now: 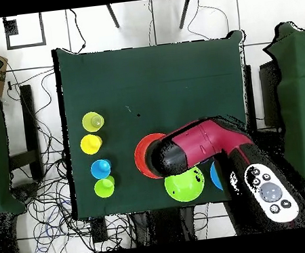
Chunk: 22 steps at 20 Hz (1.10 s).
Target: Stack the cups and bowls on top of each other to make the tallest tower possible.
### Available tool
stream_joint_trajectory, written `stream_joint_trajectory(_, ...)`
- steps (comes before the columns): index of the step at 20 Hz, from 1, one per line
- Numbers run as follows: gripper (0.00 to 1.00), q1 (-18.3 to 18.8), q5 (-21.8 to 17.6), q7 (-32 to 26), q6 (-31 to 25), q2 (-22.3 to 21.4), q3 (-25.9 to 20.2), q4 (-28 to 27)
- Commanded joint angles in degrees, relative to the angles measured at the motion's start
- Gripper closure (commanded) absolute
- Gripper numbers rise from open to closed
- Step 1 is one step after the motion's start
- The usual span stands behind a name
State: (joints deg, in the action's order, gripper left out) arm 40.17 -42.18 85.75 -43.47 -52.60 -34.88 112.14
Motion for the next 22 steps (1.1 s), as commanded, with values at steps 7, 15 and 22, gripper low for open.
stream_joint_trajectory(7,0.0,2.25,-5.41,-19.37,-3.78,4.51,-6.52,2.11)
stream_joint_trajectory(15,0.0,7.21,-2.86,-22.25,-5.29,4.12,-11.05,2.84)
stream_joint_trajectory(22,0.0,12.38,-1.55,-25.55,-6.88,5.98,-15.3,2.66)
